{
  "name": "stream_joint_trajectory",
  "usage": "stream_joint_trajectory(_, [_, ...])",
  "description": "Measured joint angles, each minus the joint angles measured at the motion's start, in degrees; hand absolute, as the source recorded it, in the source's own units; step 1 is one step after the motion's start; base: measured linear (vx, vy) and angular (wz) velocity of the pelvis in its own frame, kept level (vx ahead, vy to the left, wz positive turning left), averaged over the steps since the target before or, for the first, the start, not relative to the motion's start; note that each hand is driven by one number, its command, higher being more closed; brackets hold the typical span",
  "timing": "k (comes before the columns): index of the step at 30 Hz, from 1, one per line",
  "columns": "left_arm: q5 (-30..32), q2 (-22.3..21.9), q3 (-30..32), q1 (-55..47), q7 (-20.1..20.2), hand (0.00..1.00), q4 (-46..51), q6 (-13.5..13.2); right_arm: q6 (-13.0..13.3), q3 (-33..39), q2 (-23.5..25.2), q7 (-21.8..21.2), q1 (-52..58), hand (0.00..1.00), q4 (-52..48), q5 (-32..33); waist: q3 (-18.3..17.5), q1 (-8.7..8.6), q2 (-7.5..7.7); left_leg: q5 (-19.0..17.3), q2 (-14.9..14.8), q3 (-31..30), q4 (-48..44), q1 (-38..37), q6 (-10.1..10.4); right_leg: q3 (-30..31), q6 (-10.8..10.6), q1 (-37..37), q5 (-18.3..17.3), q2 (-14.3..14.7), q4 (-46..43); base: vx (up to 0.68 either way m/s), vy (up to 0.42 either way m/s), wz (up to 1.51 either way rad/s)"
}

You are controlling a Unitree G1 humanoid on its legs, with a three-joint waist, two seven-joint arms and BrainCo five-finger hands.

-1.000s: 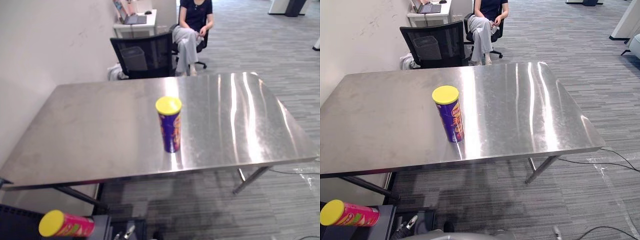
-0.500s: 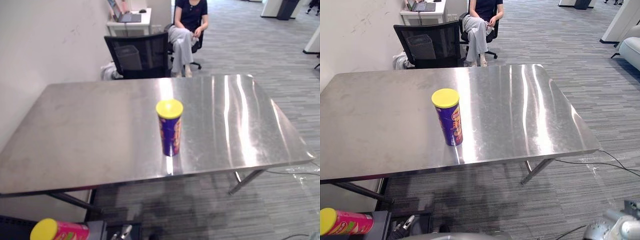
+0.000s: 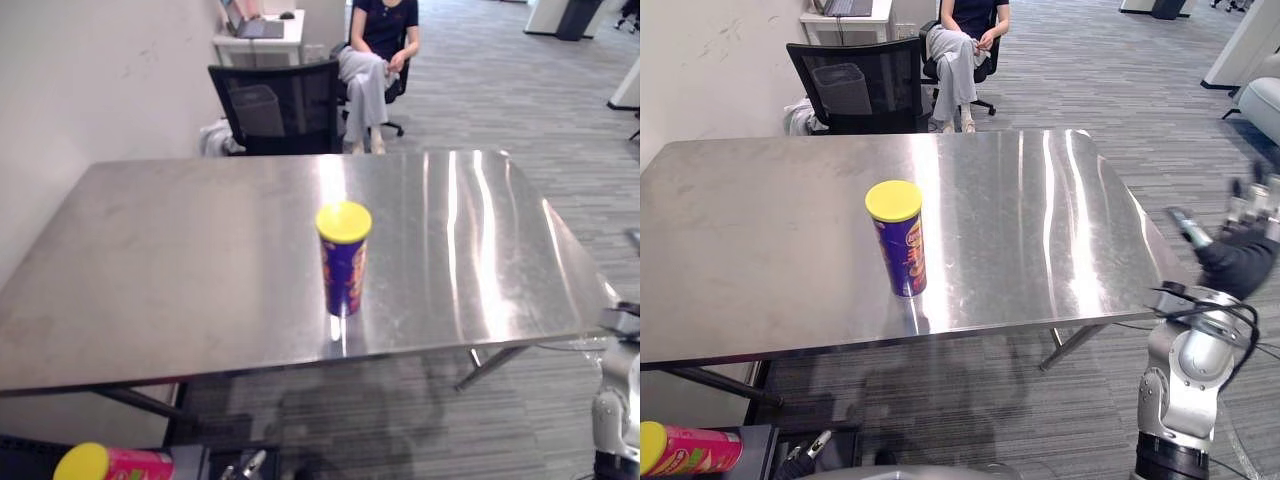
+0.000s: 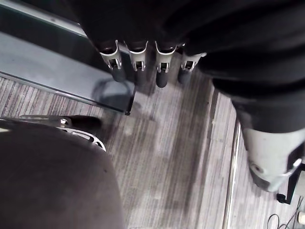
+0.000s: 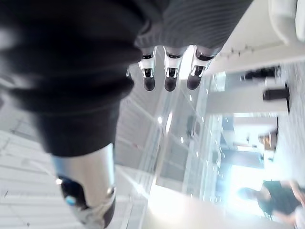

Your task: Put the gum and the chips on the shelf.

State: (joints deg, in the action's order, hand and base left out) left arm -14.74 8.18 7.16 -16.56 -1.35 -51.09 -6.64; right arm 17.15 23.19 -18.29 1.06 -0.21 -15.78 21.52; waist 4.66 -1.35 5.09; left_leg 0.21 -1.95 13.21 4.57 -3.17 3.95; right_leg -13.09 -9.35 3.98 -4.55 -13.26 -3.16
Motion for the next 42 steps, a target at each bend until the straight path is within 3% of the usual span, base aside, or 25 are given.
stream_joint_trajectory(3, [0.23,0.18,0.01,-0.29,0.14,0.0,-0.21,-0.49,-1.56,-2.84,-0.71,-5.66,-0.01,0.0,0.81,2.12,-0.33,-0.05,0.25,0.18,0.22,-0.38,0.29,0.0,-0.27,-0.66,-0.02,0.12,0.03,-0.2,-0.08,0.02,0.014,0.08])
stream_joint_trajectory(4, [0.23,0.41,-0.12,-0.28,0.35,0.0,-0.62,-0.65,-3.41,-5.92,-1.84,-9.21,-0.06,0.0,1.74,4.01,-0.39,-0.05,0.34,0.4,0.39,-1.03,0.29,0.01,-0.59,-1.22,-0.1,0.38,0.22,-0.25,-0.08,0.02,0.007,0.13])
stream_joint_trajectory(9, [0.81,0.44,-0.27,-0.26,0.49,0.0,-1.47,-1.03,-7.67,-15.7,-2.64,-14.42,-2.14,0.0,5.93,4.42,-0.26,0.56,0.09,0.9,0.48,-2.65,0.26,0.09,-1.14,-3.38,0.2,1.44,0.95,-0.26,0.15,-0.02,0.0,0.17])
stream_joint_trajectory(12, [2.49,0.36,-0.54,-0.33,0.5,0.0,-1.47,-1.02,-9.5,-19.35,-2.64,-16.48,-3.77,0.0,7.09,4.21,0.06,1.86,-0.32,1.33,0.81,-3.04,0.28,0.25,-1.52,-3.97,0.17,1.51,0.99,-0.56,0.11,-0.06,0.012,0.1])
stream_joint_trajectory(16, [4.37,-0.35,-0.82,-0.47,0.74,0.0,-1.45,-1.04,-11.6,-22.26,-2.64,-16.61,-7.38,0.0,10.65,4.2,1.67,3.07,-1.86,2.29,1.47,-4.8,0.47,0.43,-1.74,-6.07,0.2,2.37,0.89,-1.14,0.19,-0.07,0.01,0.21])
stream_joint_trajectory(20, [4.39,-0.64,-0.74,-0.89,1.21,0.0,-1.45,-1.04,-12.04,-24.63,-2.6,-16.49,-9.95,0.0,12.31,3.63,3.03,3.42,-2.29,3.38,1.39,-6.26,0.47,1.26,-1.6,-7.4,0.23,2.32,0.5,-1.07,-0.07,-0.08,-0.011,0.21])
stream_joint_trajectory(28, [4.53,-0.72,-0.59,-1.12,1.69,0.0,-1.15,-1.95,-12.06,-26.52,-2.03,-14.58,-13.38,0.0,14.56,2.16,3.75,4.61,-1.9,4.25,0.78,-7.97,0.31,1.82,-0.88,-8.9,0.74,1.88,-1.08,-0.86,-2.19,-0.04,-0.014,0.11])
stream_joint_trajectory(42, [4.68,-0.71,-0.71,-1.18,1.78,0.0,-0.38,-2.16,-13.14,-27.28,-2.0,-14.22,-15.28,0.0,18.91,0.97,5.34,4.92,-1.92,3.73,0.73,-9.19,-2.44,3.14,-0.88,-9.97,0.23,2.32,-0.8,-0.74,-2.09,0.0,-0.004,0.03])
